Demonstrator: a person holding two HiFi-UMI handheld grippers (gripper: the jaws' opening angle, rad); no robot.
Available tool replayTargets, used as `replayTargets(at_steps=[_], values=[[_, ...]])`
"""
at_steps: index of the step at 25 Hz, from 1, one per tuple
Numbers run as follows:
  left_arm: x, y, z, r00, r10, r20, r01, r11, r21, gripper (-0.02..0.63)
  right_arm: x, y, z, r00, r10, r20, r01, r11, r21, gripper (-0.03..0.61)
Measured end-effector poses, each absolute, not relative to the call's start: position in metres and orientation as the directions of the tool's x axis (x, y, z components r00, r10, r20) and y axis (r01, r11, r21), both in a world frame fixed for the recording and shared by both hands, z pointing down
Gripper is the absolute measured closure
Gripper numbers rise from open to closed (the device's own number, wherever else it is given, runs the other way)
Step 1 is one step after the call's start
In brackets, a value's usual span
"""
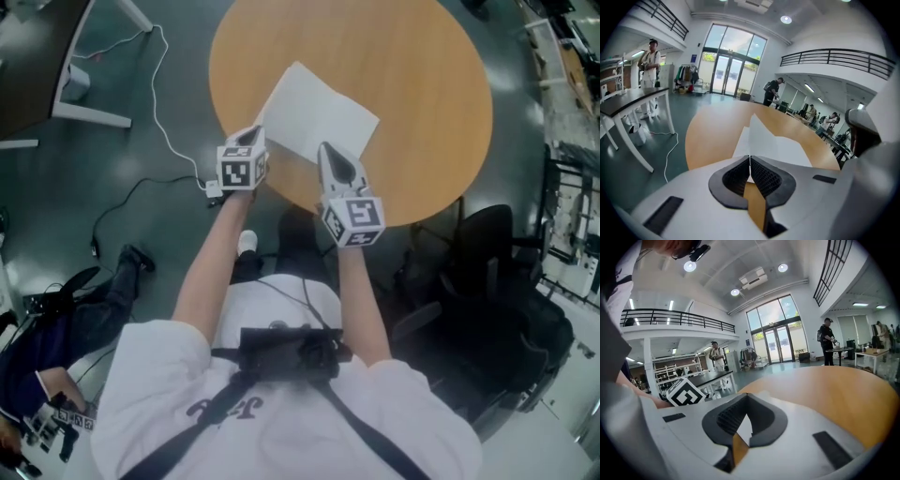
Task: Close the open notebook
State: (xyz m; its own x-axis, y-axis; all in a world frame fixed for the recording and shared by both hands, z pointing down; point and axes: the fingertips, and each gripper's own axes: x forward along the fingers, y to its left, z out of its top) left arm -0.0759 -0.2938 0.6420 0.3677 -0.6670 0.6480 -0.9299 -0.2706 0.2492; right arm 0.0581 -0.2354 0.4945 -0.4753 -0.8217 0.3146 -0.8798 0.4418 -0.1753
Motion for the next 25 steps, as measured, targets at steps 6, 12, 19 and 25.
replayTargets(at_steps=[6, 12, 19, 25], values=[[-0.036, -0.278, 0.592, 0.481, -0.684, 0.548, -0.873, -0.429, 0.231, 0.589, 0.082, -0.223, 0.479, -0.408, -0.874, 0.265, -0.910, 0.367, -0.191, 0.558], [0.023, -0.253, 0.569, 0.601, -0.619, 0.506, -0.788, -0.565, 0.245, 0.589, 0.121, -0.201, 0.467, -0.318, -0.920, 0.227, -0.937, 0.270, -0.221, 0.558], [0.089, -0.224, 0.588, 0.681, -0.500, 0.534, -0.697, -0.666, 0.265, 0.589, 0.149, -0.186, 0.470, -0.243, -0.944, 0.225, -0.949, 0.182, -0.259, 0.558], [0.132, -0.204, 0.627, 0.691, -0.395, 0.605, -0.647, -0.712, 0.274, 0.589, 0.159, -0.183, 0.476, -0.233, -0.947, 0.222, -0.949, 0.172, -0.264, 0.558]])
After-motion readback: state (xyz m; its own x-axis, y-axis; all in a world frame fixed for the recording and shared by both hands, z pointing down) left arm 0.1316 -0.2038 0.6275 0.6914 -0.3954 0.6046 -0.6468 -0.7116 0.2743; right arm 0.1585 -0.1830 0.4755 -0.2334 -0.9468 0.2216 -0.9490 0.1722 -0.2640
